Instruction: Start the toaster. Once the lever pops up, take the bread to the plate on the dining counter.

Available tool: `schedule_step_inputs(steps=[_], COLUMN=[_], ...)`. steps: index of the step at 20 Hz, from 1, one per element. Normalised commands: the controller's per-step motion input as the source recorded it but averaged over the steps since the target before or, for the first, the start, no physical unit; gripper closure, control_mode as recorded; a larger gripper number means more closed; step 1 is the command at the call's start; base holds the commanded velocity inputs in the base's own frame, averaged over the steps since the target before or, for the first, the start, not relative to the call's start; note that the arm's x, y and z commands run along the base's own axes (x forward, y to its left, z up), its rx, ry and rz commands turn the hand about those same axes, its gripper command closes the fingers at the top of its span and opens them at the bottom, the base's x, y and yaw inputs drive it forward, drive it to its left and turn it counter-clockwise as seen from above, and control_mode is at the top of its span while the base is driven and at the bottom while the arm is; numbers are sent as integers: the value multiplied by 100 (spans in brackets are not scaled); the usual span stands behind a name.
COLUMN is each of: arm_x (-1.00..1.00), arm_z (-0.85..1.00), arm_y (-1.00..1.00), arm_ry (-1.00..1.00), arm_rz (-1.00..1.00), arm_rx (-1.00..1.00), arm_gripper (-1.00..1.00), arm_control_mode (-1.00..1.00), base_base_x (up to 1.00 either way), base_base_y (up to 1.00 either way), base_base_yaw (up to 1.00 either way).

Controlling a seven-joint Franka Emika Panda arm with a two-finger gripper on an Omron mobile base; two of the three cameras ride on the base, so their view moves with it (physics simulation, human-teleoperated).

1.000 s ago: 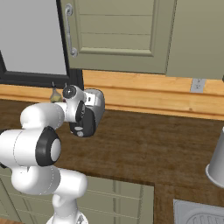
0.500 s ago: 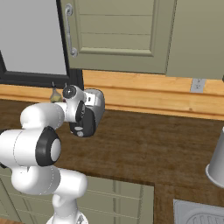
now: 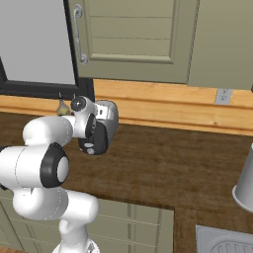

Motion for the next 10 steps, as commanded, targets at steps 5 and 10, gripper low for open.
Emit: schedule_step_inputs(steps=[5, 10], arm_x=[0, 0], arm_z=[0, 0], arm_y=[0, 0], arm_ry=[0, 0], arm_rz=[0, 0], arm_rx=[0, 0], arm_gripper=[-100, -100], arm_control_mode=[-100, -100], base_base_x=[0, 0], base_base_y=[0, 0], base_base_yaw=[0, 0])
